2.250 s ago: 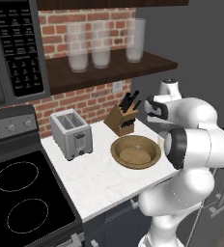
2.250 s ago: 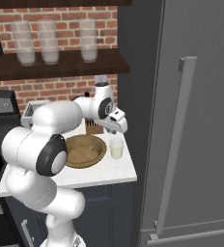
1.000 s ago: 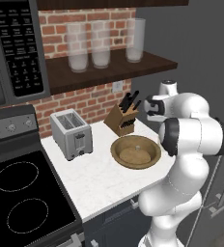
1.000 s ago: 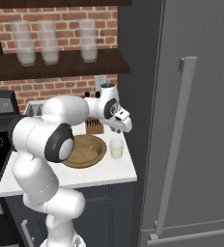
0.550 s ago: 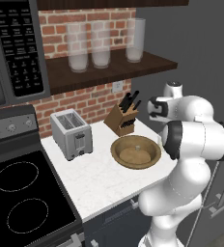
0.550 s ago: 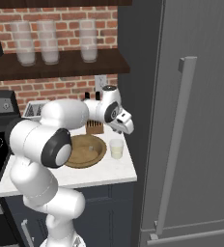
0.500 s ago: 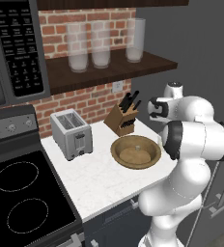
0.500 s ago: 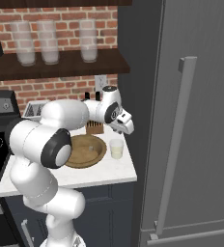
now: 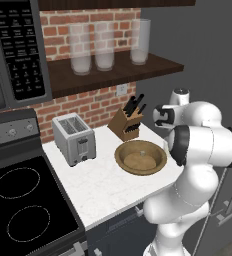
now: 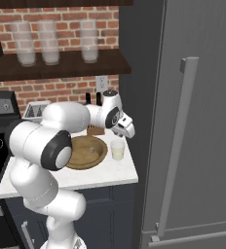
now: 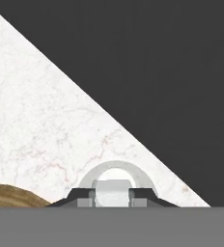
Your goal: Grab a lemon wedge from the fridge and one ice cube from the ice bowl, and put them in the glass of lemonade.
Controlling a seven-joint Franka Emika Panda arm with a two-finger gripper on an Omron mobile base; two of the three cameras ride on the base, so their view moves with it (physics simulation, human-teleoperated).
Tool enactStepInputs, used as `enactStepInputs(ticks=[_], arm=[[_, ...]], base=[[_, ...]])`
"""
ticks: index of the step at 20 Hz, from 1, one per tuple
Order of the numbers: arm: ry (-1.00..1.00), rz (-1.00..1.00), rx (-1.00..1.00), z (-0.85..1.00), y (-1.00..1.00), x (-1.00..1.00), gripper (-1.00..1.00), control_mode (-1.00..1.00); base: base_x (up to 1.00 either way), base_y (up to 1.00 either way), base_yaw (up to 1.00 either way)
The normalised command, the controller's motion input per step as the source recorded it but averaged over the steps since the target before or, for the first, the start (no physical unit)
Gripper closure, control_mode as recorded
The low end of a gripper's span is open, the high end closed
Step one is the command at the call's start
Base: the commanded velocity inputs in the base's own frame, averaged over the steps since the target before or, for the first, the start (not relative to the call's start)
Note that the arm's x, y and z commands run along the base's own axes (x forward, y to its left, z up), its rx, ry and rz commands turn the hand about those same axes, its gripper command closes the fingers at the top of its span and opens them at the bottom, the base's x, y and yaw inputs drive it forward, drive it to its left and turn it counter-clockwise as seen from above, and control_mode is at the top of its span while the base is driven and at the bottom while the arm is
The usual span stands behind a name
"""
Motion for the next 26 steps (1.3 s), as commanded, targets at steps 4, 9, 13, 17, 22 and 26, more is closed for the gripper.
enactStepInputs(ticks=[4,9,13,17,22,26], arm=[[0.0,0.0,0.0,-0.09,-0.01,-0.04,1.0,-1.0],[-0.02,0.0,0.02,0.0,-0.06,-0.28,1.0,-1.0],[-0.01,0.0,0.02,0.0,-0.06,-0.23,1.0,-1.0],[0.0,0.0,0.0,0.0,0.01,-0.01,1.0,-1.0],[0.0,0.0,0.0,0.0,0.28,0.0,1.0,-1.0],[0.0,0.0,0.0,0.0,0.11,0.0,1.0,-1.0]], base=[[0.0,0.0,0.0],[0.0,0.0,0.0],[0.0,0.0,0.0],[0.0,0.0,0.0],[0.0,0.0,0.0],[0.0,0.0,0.0]])
